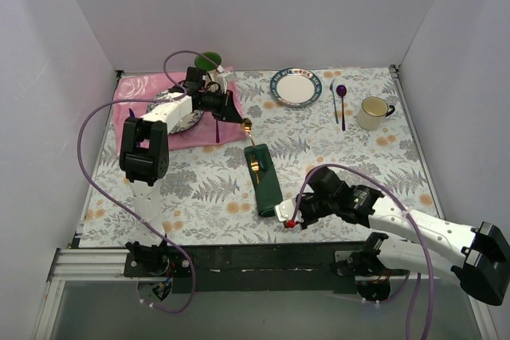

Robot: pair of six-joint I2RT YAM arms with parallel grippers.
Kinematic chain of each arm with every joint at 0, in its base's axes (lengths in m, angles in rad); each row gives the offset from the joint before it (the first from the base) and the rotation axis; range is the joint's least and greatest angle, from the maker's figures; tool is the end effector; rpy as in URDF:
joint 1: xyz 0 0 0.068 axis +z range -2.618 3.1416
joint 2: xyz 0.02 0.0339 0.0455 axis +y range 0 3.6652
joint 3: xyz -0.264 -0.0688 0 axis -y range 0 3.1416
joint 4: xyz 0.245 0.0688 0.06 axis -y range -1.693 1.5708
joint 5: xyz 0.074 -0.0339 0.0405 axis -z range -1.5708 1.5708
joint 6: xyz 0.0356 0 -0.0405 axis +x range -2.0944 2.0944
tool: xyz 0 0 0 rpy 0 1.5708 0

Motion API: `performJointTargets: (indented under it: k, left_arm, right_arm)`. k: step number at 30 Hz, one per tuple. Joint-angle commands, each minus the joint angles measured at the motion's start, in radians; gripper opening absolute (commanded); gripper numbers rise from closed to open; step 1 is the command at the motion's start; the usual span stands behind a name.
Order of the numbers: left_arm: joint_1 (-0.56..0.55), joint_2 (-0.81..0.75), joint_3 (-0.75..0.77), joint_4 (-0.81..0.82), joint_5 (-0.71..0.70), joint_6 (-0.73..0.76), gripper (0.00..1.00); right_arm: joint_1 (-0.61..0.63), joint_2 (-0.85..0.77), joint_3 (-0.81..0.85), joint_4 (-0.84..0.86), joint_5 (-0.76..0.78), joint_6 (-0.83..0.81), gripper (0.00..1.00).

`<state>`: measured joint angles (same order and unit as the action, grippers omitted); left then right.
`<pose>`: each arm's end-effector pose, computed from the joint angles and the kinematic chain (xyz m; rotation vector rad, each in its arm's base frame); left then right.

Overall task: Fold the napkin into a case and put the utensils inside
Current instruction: Insert the spoon into the folded napkin.

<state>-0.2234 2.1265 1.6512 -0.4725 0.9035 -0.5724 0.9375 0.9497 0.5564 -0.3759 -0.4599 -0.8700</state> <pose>0.4430 -0.1293 0.2010 -0.0502 2.5720 -1.4540 0.1007 0.1639 0.2161 -1.9459 1.2423 0.5703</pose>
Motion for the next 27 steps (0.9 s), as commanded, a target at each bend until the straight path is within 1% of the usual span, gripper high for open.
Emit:
performJointTargets:
  k: [1,8,11,14,22,27]
  left_arm:
    - [0.001,0.006,0.05,-0.011,0.034,0.016,0.0]
    - [-0.013,0.032,0.058,-0.02,0.058,0.025,0.0]
    - [-0.017,0.042,0.056,-0.029,0.064,0.031,0.0]
    - [-0.019,0.052,0.055,-0.031,0.078,0.025,0.0]
    - [-0.037,0.058,0.05,-0.038,0.095,0.032,0.0]
    - [-0.045,0.072,0.048,-0.049,0.097,0.042,0.0]
  right_arm:
    - [0.035,0.018,-0.033,0.117,0.003,-0.078,0.05]
    - [0.061,0.075,-0.09,0.222,0.023,-0.152,0.04]
    - [0.06,0.074,-0.11,0.242,0.024,-0.195,0.02]
    - [0.067,0.061,-0.151,0.301,0.027,-0.227,0.02]
    - [0.09,0.1,-0.184,0.367,0.066,-0.262,0.02]
    - [0.096,0.15,-0.185,0.425,0.093,-0.274,0.01]
